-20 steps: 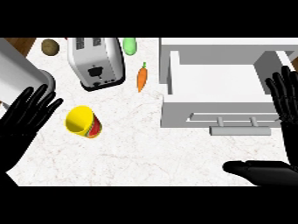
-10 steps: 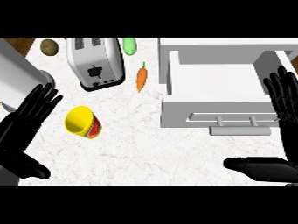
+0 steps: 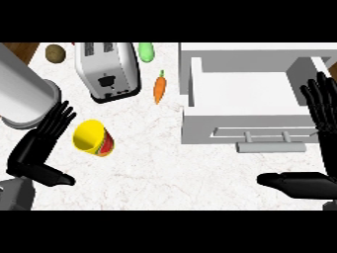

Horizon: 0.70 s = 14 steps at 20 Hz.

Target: Pick up the cup, place it into the drawer and close the drawer

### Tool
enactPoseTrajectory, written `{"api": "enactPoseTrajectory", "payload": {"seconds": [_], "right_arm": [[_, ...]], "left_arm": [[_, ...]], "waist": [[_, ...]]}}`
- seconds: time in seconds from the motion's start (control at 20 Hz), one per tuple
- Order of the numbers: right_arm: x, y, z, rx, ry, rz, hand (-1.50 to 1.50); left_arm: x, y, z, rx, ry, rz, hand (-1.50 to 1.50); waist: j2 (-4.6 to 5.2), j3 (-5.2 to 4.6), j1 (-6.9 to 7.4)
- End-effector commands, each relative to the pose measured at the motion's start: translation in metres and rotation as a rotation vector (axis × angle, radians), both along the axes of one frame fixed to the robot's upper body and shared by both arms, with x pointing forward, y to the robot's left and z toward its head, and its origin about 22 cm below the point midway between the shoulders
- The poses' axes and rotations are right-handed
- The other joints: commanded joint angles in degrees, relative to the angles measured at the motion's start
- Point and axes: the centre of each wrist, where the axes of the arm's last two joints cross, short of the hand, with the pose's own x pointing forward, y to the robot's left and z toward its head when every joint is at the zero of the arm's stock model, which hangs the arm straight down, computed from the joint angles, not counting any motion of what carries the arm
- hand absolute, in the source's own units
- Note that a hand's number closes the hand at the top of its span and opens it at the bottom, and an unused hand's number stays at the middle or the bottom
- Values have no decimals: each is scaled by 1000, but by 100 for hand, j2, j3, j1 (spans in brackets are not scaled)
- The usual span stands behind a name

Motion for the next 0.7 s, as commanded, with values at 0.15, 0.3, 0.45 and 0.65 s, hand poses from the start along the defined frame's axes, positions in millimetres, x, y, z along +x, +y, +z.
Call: {"api": "enactPoseTrajectory", "payload": {"seconds": [0.15,0.3,0.45,0.65], "right_arm": [[-14,-9,8,10,5,11,-150],[8,8,3,9,-11,10,-150],[7,-10,4,-5,7,14,-150],[5,-1,-3,4,0,37,-150]], "left_arm": [[-3,25,-48,25,34,41,-150],[-1,22,-65,-12,42,51,-150],[28,22,-49,6,43,53,-150],[9,11,-74,-23,11,86,-150]], "waist": [[3,-2,-32],[21,-7,-44],[21,-6,-62],[41,-12,-102]]}}
